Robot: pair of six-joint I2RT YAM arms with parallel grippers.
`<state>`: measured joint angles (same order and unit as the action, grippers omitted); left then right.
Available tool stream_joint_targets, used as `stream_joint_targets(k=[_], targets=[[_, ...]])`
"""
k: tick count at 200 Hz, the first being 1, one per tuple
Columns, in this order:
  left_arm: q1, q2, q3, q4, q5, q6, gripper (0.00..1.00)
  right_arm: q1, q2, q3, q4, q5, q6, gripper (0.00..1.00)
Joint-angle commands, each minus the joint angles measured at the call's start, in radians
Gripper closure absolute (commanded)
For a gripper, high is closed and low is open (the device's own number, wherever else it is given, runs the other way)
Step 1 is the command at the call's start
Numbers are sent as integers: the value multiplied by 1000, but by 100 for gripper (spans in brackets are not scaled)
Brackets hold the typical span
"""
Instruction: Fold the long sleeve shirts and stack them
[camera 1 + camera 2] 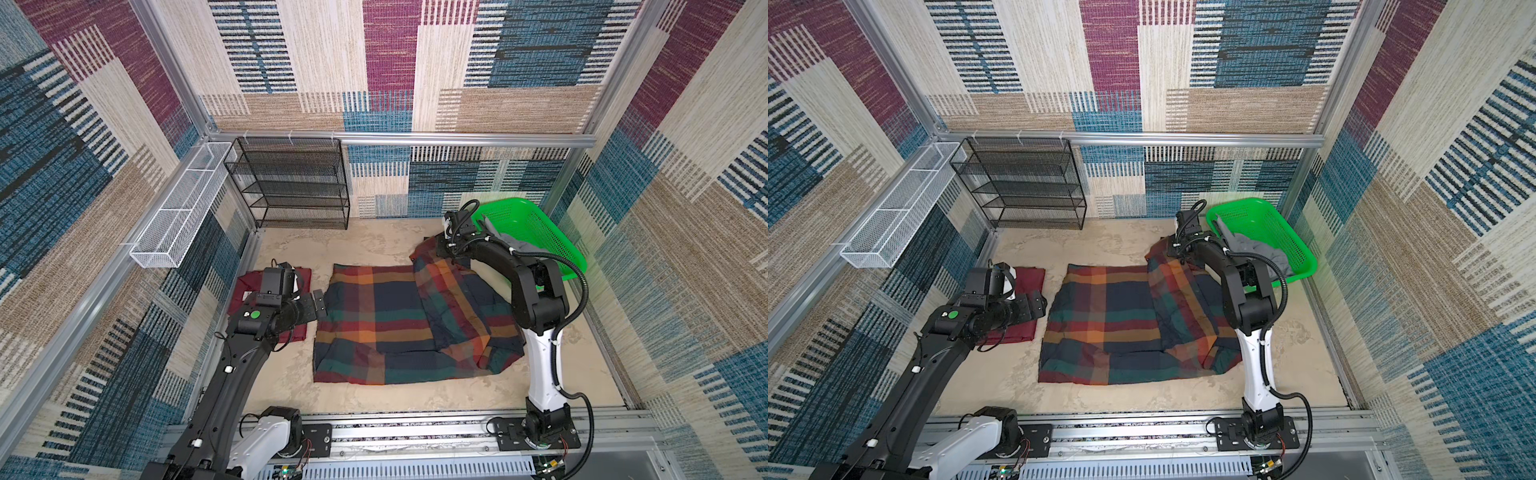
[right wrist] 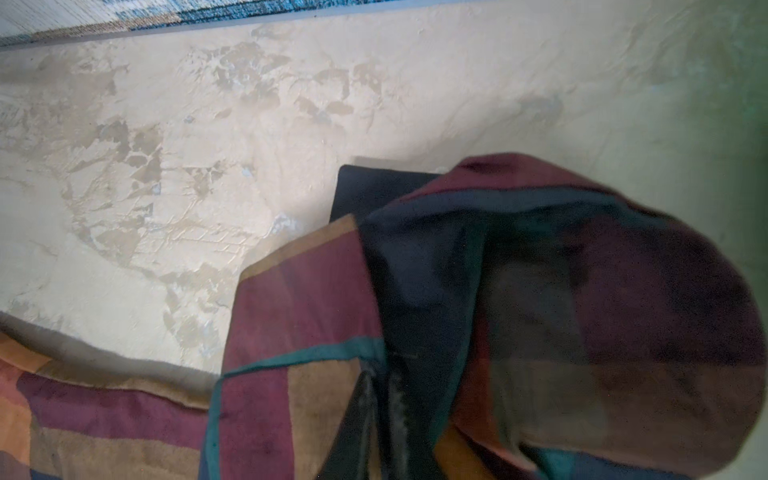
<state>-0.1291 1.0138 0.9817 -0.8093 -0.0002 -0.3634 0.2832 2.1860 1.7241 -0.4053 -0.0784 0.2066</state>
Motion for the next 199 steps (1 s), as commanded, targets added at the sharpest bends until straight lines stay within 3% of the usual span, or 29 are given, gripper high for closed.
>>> stream_joint_targets(k=[1, 39, 92, 140, 199], targets=[[0, -3, 10, 0, -28, 35, 1, 9, -58, -26, 28, -8, 14, 100], [0, -31, 3, -2, -40, 26, 1, 24, -169, -89, 35, 4, 29, 100], [-1, -129, -20, -49, -102, -14, 0, 73, -477, -290, 73, -43, 94, 100], [-10, -290, -114, -14, -265, -4, 1, 180, -757, -476, 78, -60, 165, 100], [-41, -364, -171, 48, -308, 22, 0, 349, -1054, -658, 22, -28, 290, 100]])
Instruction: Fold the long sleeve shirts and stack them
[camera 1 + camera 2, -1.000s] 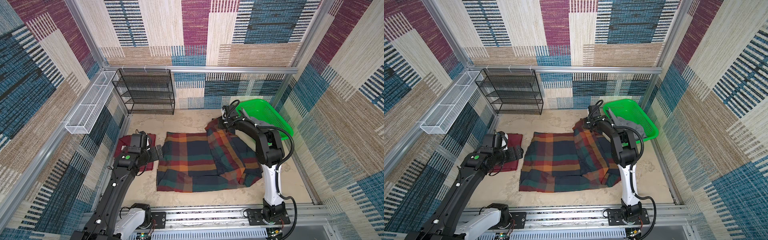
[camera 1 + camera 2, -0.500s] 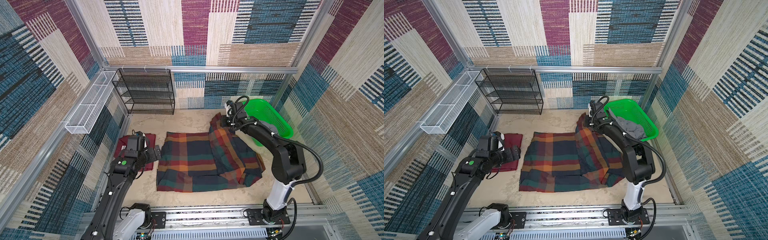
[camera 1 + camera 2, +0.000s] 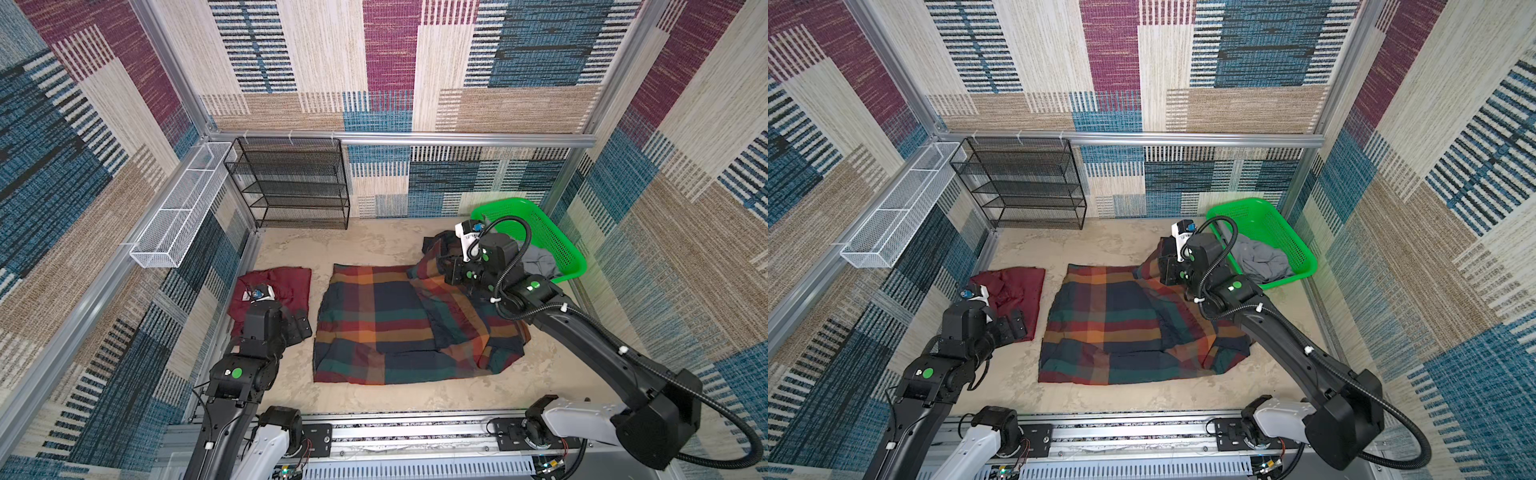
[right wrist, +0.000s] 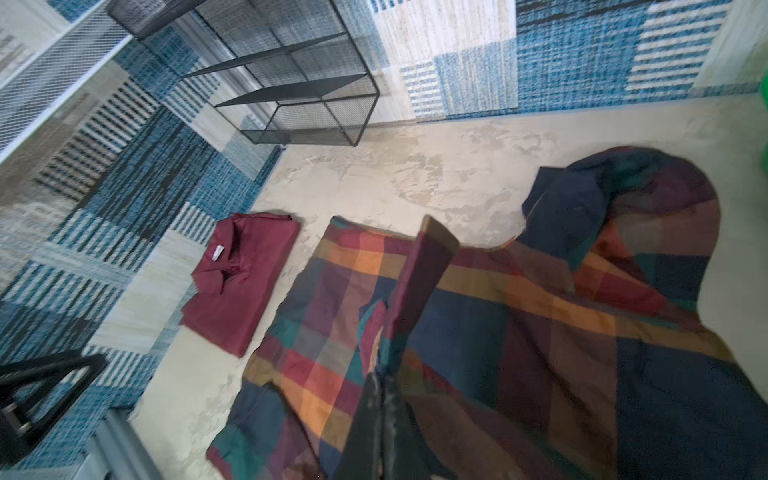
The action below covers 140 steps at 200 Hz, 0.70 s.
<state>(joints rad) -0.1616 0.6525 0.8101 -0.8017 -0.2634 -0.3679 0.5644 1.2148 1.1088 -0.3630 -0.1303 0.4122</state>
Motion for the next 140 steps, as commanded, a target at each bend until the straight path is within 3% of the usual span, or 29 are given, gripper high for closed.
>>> stream_joint_targets(k=[1, 33, 55, 104, 140], targets=[[-9, -3, 0, 40, -45, 26, 1, 72, -89, -44, -24, 29, 88, 100], [-18, -6, -5, 44, -45, 27, 0, 165, -225, -30, -133, 162, 147, 100], [-21, -7, -11, 53, -44, 27, 1, 167, -267, 42, -174, 196, 104, 100], [-26, -7, -15, 56, -49, 37, 0, 166, -127, 254, -145, 256, -73, 100], [-33, -13, -17, 57, -66, 44, 1, 165, 35, 428, -81, 150, -153, 100]])
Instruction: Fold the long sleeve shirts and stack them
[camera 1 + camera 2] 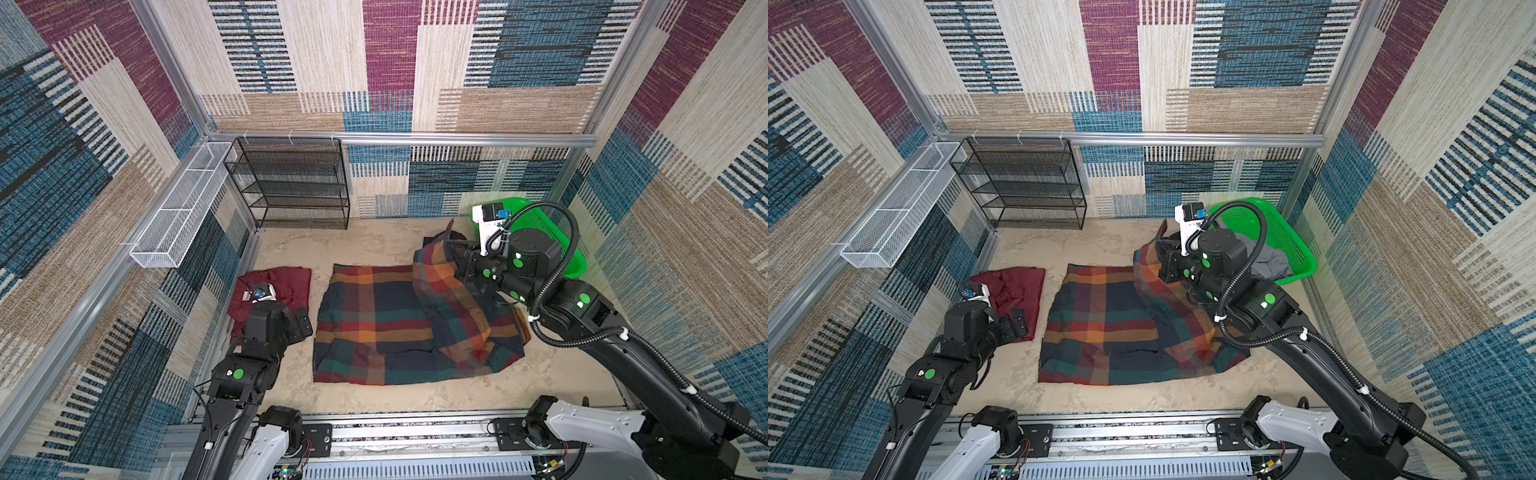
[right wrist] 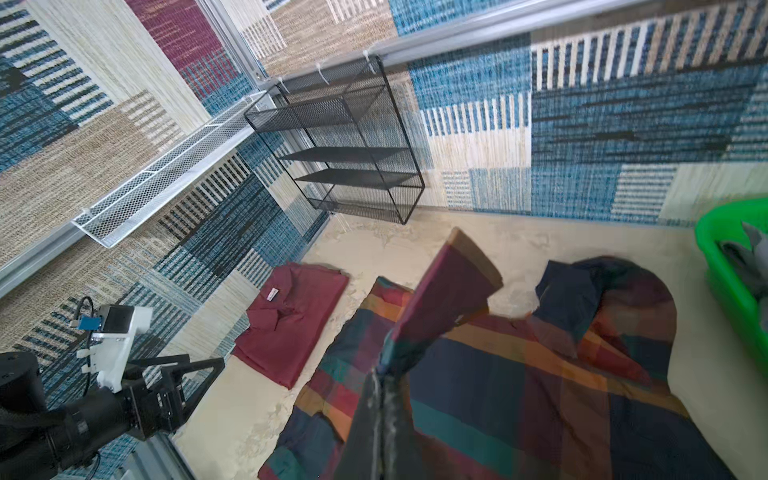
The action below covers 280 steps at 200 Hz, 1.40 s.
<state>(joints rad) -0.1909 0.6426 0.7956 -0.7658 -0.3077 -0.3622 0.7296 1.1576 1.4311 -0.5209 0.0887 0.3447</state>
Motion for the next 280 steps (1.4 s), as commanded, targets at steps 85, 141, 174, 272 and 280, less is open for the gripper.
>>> stream_joint_targets(k=[85, 141, 174, 272, 280], targets=[[-16, -9, -8, 27, -31, 42, 1, 1, 268, 177, 127, 158, -263, 100], [-19, -12, -7, 23, -37, 39, 1, -6, 210, -112, 233, 382, -270, 100], [-19, -12, -6, 21, -41, 37, 0, -52, 215, -133, 224, 364, -259, 100], [-21, -31, -9, 23, -59, 39, 1, 144, 27, -301, 187, 239, 218, 100], [-21, -31, -9, 23, -59, 38, 1, 181, 10, -339, 206, 249, 255, 100]])
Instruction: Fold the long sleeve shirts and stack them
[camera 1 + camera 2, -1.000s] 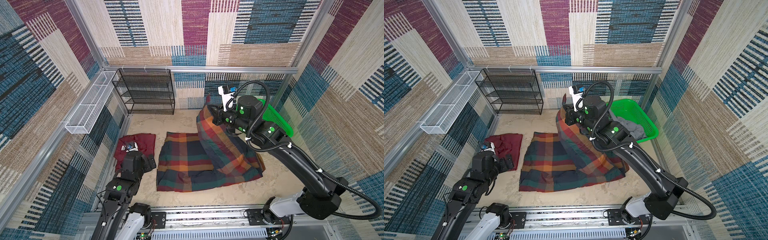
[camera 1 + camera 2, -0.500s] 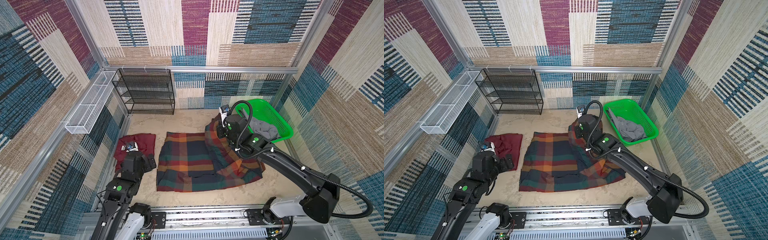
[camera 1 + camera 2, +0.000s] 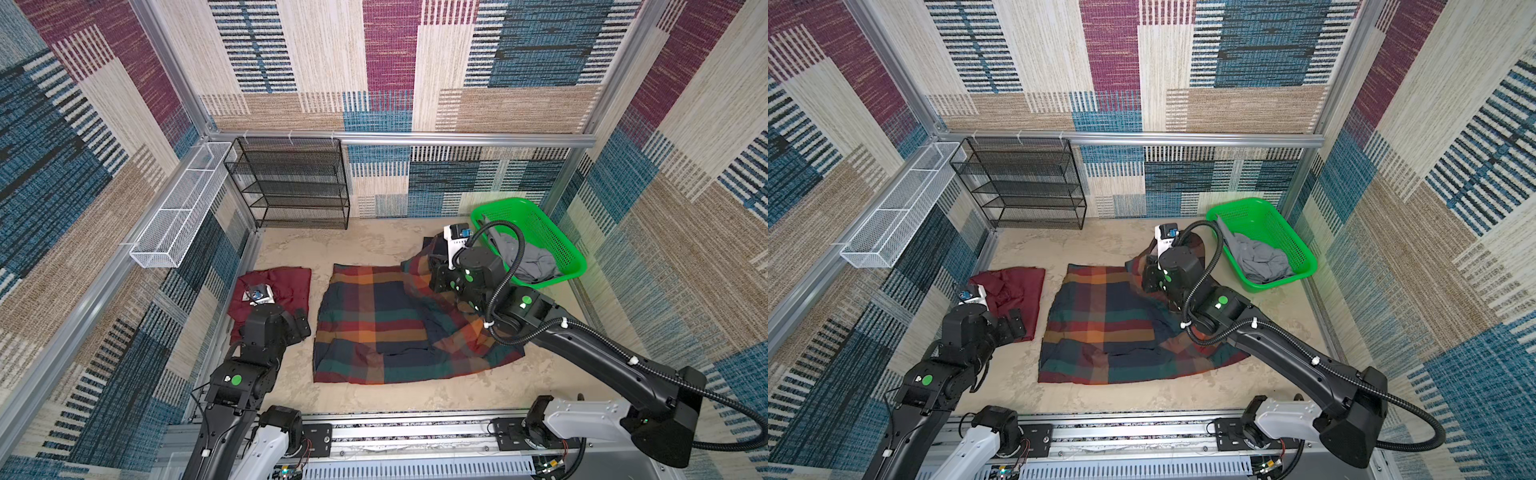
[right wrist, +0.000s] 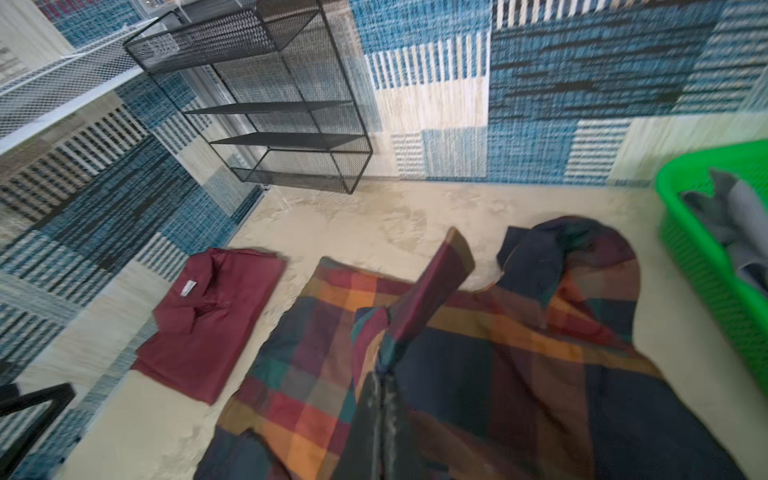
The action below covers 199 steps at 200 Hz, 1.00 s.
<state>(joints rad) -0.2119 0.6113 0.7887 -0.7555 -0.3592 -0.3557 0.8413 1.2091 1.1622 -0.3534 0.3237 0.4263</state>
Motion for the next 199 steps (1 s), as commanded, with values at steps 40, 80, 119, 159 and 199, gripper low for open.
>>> stream_joint_targets(k=[40, 80, 119, 159, 199], targets=[[-1, -5, -2, 12, -15, 31, 1, 226, -96, -234, 120, 97, 344, 100], [-3, -12, -6, 12, -17, 29, 1, 430, -82, -356, 179, 271, 531, 100], [-9, 5, 3, -5, 7, 31, 0, 547, -3, -425, 299, 310, 614, 100], [-28, 9, -1, -6, 19, 28, 0, 550, 155, -416, 399, 218, 563, 97], [-44, -31, -18, 11, 80, 18, 0, 569, 211, -427, 477, 124, 551, 65]])
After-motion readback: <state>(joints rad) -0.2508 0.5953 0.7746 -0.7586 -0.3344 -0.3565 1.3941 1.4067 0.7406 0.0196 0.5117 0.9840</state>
